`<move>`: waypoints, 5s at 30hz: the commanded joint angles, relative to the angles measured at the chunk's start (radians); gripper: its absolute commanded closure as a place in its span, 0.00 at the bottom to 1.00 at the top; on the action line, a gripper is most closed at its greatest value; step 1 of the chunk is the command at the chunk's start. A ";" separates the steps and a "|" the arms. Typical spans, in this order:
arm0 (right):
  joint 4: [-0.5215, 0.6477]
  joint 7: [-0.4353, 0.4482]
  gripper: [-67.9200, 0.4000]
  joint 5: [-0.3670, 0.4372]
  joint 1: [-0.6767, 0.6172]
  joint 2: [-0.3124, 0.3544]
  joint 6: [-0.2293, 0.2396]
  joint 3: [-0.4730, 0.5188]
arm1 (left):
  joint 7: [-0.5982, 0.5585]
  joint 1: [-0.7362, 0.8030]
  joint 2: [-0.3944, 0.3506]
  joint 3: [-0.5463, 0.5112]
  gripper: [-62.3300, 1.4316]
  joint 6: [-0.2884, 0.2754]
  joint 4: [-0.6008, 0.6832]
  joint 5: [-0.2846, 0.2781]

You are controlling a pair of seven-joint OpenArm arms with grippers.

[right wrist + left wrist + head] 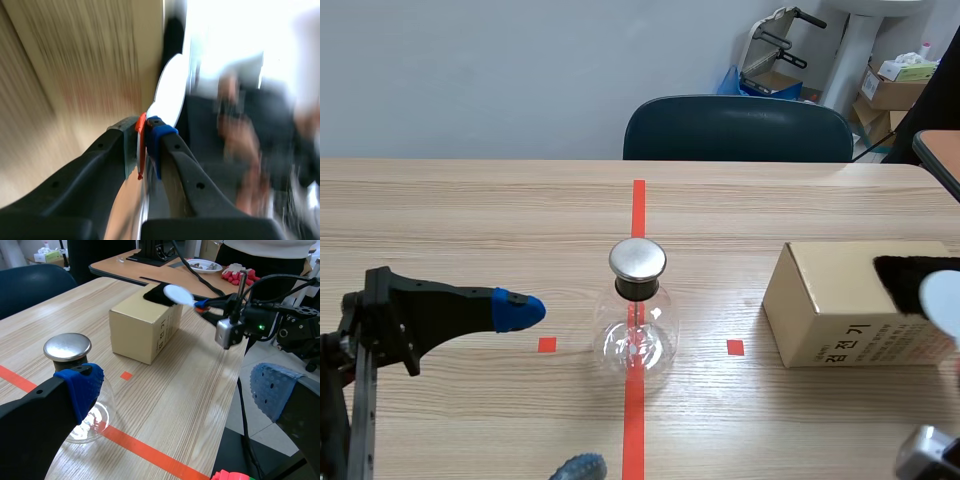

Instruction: Do the electroscope experiment

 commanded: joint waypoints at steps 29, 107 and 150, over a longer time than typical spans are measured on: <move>0.014 0.022 0.98 0.010 0.006 0.011 -0.046 -0.004 | -0.033 0.000 0.008 -0.003 0.00 -0.002 0.025 -0.003; 0.391 -0.443 0.98 0.020 0.006 0.046 -0.002 -0.205 | -0.022 -0.074 0.011 -0.003 0.64 0.047 -0.008 -0.002; 0.424 -1.111 0.98 -0.309 0.081 0.183 0.110 -0.837 | 0.205 -0.398 0.346 0.214 0.66 0.070 -0.472 -0.056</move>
